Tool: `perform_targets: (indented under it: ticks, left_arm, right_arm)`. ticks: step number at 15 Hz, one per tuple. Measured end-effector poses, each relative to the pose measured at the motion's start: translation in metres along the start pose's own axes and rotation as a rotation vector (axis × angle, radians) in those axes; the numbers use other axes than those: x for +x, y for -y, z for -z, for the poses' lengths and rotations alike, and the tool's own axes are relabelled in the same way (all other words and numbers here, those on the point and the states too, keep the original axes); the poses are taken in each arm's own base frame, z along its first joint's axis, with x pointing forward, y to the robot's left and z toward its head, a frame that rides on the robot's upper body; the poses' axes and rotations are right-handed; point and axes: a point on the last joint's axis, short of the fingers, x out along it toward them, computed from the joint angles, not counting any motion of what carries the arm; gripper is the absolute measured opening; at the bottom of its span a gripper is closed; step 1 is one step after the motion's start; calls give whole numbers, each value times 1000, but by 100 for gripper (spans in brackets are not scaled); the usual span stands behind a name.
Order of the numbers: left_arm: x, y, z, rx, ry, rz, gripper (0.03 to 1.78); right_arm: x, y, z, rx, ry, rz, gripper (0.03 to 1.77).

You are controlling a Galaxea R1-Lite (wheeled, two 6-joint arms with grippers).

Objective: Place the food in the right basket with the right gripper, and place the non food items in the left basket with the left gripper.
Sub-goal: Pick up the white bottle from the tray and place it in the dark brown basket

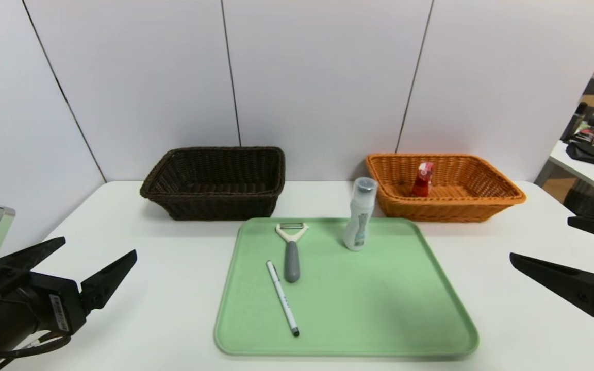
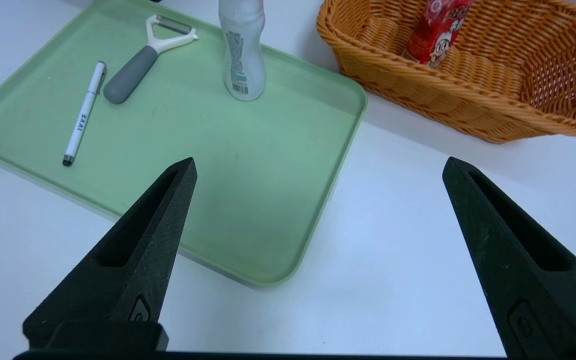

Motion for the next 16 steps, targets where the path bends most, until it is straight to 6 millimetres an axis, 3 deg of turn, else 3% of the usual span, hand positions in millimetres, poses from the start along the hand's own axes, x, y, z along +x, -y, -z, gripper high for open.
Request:
perform_targets:
  ticks: [8,12,16]
  left_arm:
    - [3,16,4,-38,-7,102,169]
    - [7,25,5,-27,-20,134,169]
    - [17,46,5,-62,-38,193,169]
  right_arm:
    - [-4,-1,26,-5,-7,-5,169]
    - [-4,-5,29,-6,24,-36,169]
    - [0,-9,47,-20,11,-58,169]
